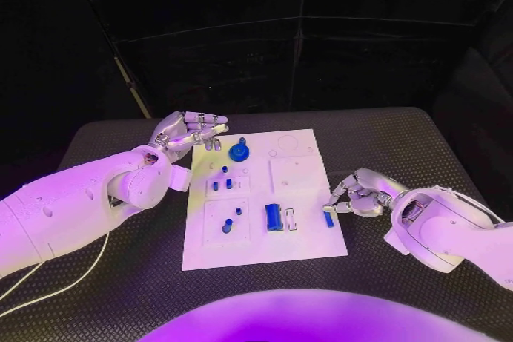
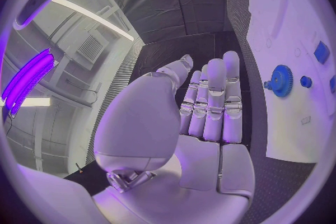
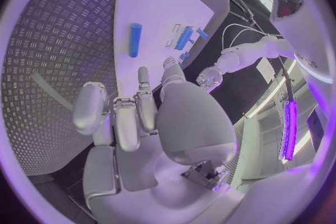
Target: Assemble the parts on the task board
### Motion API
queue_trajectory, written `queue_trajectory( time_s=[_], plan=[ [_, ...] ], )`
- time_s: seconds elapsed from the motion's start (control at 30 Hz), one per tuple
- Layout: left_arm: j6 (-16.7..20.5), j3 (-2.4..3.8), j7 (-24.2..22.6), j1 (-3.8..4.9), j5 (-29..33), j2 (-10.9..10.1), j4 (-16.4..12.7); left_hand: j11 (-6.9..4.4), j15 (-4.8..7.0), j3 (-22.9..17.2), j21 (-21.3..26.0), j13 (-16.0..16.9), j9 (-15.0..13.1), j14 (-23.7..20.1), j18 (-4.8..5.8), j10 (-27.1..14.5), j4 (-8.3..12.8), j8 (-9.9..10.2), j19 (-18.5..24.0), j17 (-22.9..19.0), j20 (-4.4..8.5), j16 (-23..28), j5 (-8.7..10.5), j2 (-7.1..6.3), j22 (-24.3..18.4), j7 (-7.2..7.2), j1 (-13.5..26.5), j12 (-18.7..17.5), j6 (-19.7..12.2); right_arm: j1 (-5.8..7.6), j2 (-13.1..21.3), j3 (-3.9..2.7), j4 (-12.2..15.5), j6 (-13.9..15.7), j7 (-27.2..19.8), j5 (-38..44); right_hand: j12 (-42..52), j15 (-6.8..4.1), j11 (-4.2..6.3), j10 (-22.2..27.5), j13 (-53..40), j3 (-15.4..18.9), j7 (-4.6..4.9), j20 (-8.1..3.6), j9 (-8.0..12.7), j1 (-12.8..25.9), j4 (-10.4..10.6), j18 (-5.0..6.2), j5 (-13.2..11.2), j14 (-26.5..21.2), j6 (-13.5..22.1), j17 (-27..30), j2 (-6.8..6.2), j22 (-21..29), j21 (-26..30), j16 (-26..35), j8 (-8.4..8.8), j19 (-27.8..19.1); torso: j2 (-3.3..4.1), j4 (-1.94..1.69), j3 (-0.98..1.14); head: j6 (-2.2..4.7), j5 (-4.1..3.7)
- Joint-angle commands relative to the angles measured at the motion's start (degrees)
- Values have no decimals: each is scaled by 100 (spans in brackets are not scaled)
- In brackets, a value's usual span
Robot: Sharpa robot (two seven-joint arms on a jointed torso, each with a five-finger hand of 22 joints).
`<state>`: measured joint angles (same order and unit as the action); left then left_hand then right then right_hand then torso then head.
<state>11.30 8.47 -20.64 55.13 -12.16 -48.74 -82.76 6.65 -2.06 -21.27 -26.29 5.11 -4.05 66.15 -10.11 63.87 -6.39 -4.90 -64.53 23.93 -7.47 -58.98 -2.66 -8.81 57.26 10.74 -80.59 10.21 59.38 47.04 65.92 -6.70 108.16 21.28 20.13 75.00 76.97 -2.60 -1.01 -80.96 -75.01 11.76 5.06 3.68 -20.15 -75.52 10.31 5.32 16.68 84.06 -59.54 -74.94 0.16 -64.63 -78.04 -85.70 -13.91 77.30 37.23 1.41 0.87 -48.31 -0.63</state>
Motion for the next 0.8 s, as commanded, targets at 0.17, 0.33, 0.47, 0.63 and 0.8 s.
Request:
queue_trajectory(
  time_s=[0.17,0.33,0.47,0.63,0.8],
  plan=[
    [-37,5,-40,-5,22,-2,-17,2,2,36,27,10,-7,-24,-30,-56,-19,-25,4,-3,-39,20,-18,63,-12,-4,9,27,-55,-3,-36,-4,5,-325,745,1408,-64,-69,56,10,-50,94,-27,-49,-15,64,49,-32,34,390,-139,-527,0,28,23,65,-9,1,-1,4,5,1,-62],
    [-41,5,-40,-9,22,-6,-22,2,2,36,27,10,-7,-24,-30,-56,-19,-25,4,-3,-39,20,-18,63,-12,-4,9,27,-55,-5,-103,-3,-59,-428,810,1720,-74,-85,76,9,-44,127,-50,-65,-44,60,76,-32,51,390,-196,-522,-8,34,31,71,-33,2,8,-29,-4,0,-75],
    [-40,5,-41,-12,22,-12,-20,2,2,36,27,10,-7,-24,-30,-56,-19,-25,4,-3,-39,20,-18,63,-12,-4,9,27,-55,-12,-187,-1,-108,-555,978,1826,-74,-99,92,2,-48,155,-68,-77,-75,61,101,-32,50,391,-238,-522,-15,38,37,74,-57,2,4,-16,-1,-15,-52],
    [-45,5,-40,-21,22,-19,-23,2,2,36,27,10,-7,-24,-30,-56,-19,-25,4,-3,-39,20,-18,63,-12,-4,9,27,-55,-46,-271,1,-120,-652,1118,1849,-68,-112,106,-10,-59,216,-84,-90,-114,104,153,-34,5,393,-265,-528,-60,32,39,74,-77,9,16,-1,6,-23,-39],
    [-52,5,-38,-26,22,-14,-14,2,2,36,27,10,-7,-24,-30,-56,-19,-25,4,-3,-39,20,-18,63,-12,-4,9,27,-55,-72,-326,3,-131,-723,1151,1835,-55,-117,112,-21,-73,225,-91,-93,-127,99,160,-36,5,396,-278,-544,-69,21,35,67,-86,16,7,-8,-4,-46,-42]
  ],
)
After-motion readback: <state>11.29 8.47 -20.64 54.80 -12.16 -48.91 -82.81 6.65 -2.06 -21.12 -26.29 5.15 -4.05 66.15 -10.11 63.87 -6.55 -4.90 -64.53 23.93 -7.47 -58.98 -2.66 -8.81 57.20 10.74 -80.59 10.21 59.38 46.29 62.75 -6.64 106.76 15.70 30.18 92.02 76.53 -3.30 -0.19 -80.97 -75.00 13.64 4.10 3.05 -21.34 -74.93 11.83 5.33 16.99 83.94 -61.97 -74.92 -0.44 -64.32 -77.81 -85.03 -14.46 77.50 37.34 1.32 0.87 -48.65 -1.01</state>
